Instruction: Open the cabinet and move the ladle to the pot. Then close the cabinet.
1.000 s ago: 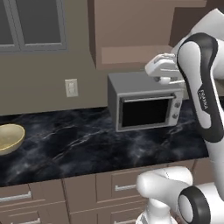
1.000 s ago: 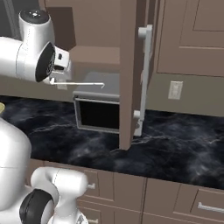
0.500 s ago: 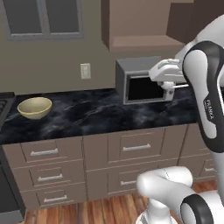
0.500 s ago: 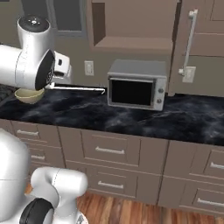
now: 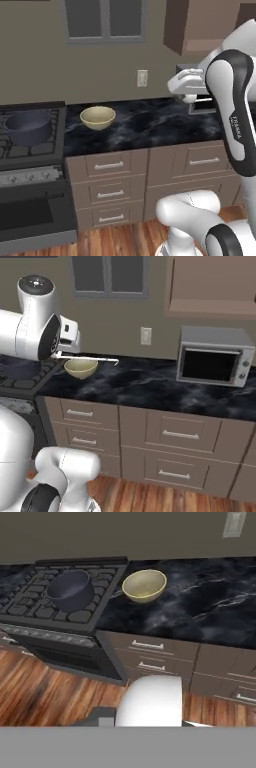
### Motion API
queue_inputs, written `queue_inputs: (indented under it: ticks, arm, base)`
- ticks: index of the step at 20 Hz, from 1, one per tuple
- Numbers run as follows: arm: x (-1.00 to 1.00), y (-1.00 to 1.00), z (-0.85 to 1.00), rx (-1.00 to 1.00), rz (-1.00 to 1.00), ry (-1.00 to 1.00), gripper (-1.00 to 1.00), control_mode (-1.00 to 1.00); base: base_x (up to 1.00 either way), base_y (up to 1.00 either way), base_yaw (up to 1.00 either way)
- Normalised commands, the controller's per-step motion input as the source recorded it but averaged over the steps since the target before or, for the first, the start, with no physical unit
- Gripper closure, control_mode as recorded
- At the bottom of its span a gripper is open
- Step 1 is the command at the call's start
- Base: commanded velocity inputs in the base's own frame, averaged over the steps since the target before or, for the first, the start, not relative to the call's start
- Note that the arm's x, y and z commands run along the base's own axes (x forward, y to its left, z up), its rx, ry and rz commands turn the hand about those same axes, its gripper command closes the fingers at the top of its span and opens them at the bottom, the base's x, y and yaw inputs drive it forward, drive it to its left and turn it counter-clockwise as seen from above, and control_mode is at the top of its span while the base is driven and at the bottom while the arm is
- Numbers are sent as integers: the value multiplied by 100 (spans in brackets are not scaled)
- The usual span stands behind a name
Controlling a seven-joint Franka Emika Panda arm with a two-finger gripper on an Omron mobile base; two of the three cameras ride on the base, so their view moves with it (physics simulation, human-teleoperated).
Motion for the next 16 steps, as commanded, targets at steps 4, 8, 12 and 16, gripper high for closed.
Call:
queue_inputs:
  ticks: [4,8,12,16]
  arm:
    - [0,0,0,0,0,0,100,100]
    - [0,0,0,0,0,0,100,100]
    - [0,0,0,0,0,0,100,100]
    - [0,0,0,0,0,0,100,100]
  base:
    - [37,100,0]
    - [63,98,0]
    - [73,88,0]
    - [62,81,0]
